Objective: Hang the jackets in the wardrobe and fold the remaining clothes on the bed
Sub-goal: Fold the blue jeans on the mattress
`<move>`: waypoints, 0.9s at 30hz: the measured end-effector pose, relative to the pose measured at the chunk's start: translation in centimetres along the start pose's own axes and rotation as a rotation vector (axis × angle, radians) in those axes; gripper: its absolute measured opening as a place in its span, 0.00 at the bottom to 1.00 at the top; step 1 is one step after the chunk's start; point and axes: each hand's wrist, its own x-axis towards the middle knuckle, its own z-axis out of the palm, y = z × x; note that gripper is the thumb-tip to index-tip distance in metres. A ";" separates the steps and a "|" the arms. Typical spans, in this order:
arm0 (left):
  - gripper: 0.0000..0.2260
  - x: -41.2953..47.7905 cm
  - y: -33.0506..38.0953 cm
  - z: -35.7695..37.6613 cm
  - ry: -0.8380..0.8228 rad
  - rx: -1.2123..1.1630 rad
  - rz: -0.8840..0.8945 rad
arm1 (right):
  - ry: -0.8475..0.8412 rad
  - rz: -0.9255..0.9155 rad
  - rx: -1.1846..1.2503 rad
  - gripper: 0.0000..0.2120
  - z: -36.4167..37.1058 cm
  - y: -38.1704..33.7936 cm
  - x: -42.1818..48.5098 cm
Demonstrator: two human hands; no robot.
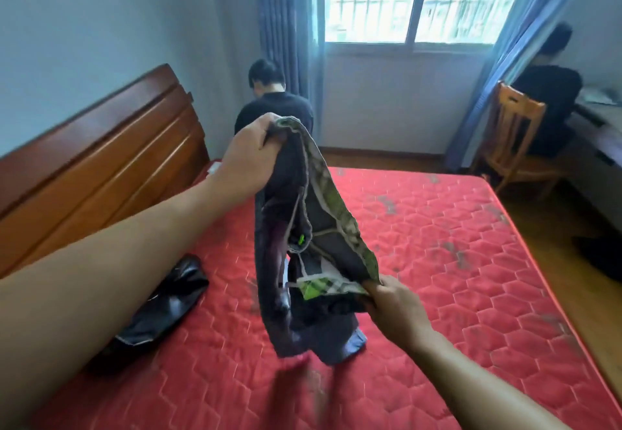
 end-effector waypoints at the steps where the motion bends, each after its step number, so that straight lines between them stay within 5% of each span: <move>1: 0.08 0.6 0.2 -1.2 0.000 0.054 0.006 | 0.060 0.024 0.069 0.07 -1.8 -0.4 1.2; 6: 0.23 1.6 -0.7 -7.6 -0.148 0.186 0.126 | 0.154 0.109 0.202 0.08 -12.2 -0.1 6.3; 12: 0.25 2.7 -0.7 -11.8 -0.364 0.317 0.257 | 0.136 0.185 0.355 0.10 -23.6 -0.3 8.9; 15: 0.20 3.7 0.5 -12.6 -0.443 0.316 0.211 | 0.100 0.116 0.229 0.06 -27.7 -1.5 8.9; 18: 0.06 4.6 1.9 -12.9 -0.525 0.279 0.146 | 0.047 0.036 0.104 0.12 -31.1 -2.6 8.0; 22: 0.10 5.3 3.8 -12.1 -0.519 0.270 0.153 | 0.093 0.019 -0.059 0.26 -33.3 -2.2 7.3; 27: 0.17 6.9 3.8 -9.7 -0.424 0.191 -0.102 | 0.142 0.152 -0.059 0.25 -33.9 -0.1 8.2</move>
